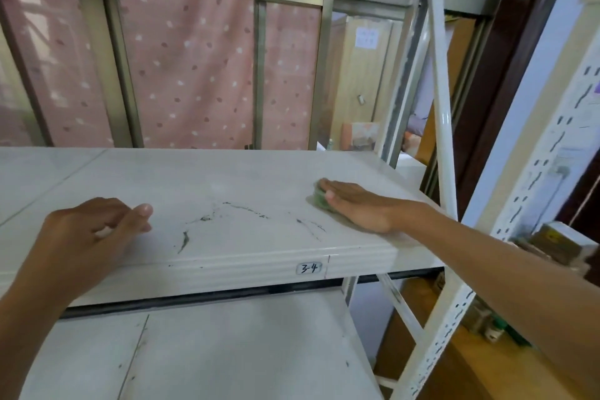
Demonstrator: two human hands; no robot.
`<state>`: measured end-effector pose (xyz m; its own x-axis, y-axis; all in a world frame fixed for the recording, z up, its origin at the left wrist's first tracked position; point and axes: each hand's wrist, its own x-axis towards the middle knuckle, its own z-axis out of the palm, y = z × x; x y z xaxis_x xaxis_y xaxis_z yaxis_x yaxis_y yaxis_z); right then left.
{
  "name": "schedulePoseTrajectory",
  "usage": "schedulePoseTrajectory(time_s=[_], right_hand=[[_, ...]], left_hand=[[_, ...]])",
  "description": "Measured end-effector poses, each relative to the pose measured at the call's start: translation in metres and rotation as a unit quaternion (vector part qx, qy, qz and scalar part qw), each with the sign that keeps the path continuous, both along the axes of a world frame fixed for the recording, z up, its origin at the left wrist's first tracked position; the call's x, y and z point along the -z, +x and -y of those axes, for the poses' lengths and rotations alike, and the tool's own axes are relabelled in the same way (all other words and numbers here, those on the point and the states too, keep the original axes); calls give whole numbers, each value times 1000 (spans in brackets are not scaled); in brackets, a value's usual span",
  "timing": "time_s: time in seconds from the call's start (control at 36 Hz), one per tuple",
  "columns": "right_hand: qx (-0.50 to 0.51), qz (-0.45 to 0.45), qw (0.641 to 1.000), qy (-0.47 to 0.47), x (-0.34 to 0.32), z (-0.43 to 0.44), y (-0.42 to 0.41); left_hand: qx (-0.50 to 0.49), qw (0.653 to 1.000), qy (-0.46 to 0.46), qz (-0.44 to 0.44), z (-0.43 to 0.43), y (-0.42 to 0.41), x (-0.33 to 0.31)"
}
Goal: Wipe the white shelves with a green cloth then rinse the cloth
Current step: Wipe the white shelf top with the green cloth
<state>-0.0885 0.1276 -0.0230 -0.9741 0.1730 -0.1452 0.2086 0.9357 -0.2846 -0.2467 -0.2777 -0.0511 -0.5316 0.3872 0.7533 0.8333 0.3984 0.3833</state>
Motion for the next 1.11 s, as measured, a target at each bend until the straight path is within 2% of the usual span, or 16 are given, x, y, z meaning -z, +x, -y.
schedulePoseTrajectory(time_s=[0.06,0.17,0.33,0.47,0.58,0.72,0.86,1.0,1.11], right_hand=[[22,-25,999,-1,3,2,18],[131,-20,991,29,-4,-27,44],[245,-40,967,51,-2,-56,75],[314,-73,946,43,7,-54,74],[302,-70,950,38,6,-16,69],[271,-78,958,56,10,58,37],[223,-90,969,60,19,119,10],[226,-100,969,23,19,102,22],[275,-105,956,19,14,68,51]], left_hand=[[-1,1000,-31,2,-2,-7,4],[0,996,-80,-24,-2,-18,13],[-13,993,-80,-81,-3,-7,8],[-25,993,-82,-76,-3,-10,6],[-26,997,-64,-31,-5,-8,7],[-43,994,-94,43,-4,-4,2],[-25,995,-69,64,-5,5,-3],[-4,994,-27,102,2,1,1],[12,991,8,133,2,7,-2]])
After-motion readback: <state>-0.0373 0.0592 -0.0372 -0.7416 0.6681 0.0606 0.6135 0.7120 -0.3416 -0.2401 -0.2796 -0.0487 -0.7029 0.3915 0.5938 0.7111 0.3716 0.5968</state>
